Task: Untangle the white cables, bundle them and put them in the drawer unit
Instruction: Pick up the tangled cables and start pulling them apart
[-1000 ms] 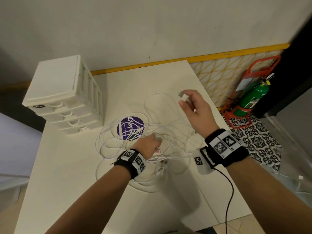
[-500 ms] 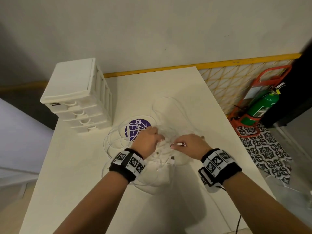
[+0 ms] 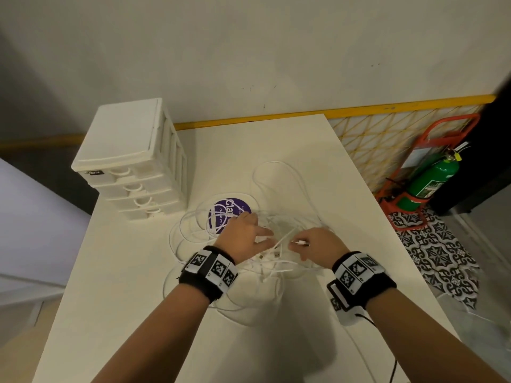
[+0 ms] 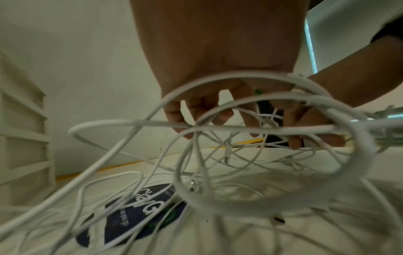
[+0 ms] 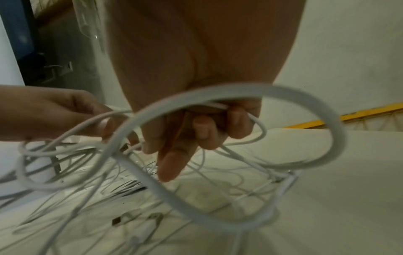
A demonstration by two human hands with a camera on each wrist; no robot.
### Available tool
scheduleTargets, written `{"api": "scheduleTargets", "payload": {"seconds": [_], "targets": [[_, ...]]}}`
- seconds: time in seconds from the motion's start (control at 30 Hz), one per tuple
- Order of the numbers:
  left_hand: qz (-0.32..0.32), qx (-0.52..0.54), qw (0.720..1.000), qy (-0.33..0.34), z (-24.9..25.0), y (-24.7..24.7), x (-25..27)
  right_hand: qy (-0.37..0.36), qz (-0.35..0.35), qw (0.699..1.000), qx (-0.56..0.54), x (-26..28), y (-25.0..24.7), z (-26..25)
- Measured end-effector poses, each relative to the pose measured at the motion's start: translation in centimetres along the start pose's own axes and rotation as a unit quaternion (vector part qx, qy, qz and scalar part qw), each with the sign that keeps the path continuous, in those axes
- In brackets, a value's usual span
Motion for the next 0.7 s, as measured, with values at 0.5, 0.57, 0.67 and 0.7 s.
{"api": "scheduleTargets", "payload": {"seconds": [0.5,0.57,0.67,0.7], "targets": [[0.240,0.219,0.929,-0.174,-0.9,-7.0,0.3,0.035,0.004,0.975,0.221,-1.1,5.0,-1.3],[0.283,0.231,0.917,-0.161,-1.3,-9.2,0.6,0.031,0.000,0.976,0.215,-1.1,5.0,-0.9],[0.361,0.267,0.879,-0.161,-3.1,-12.7,1.5,0.045,0.003,0.983,0.180,-1.0,4.5,0.3],[0.381,0.277,0.866,-0.166,-3.9,-13.6,1.9,0.050,0.006,0.984,0.171,-0.9,4.1,0.7]]}}
Point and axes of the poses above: each hand's wrist, its own x-axis away from the middle knuckle, its own y-axis out of the palm, z = x × y, the point moved 4 cm from there along -x, towards the middle knuckle, and after that the axes turned 5 degrees about -z, right-handed, at the moved point
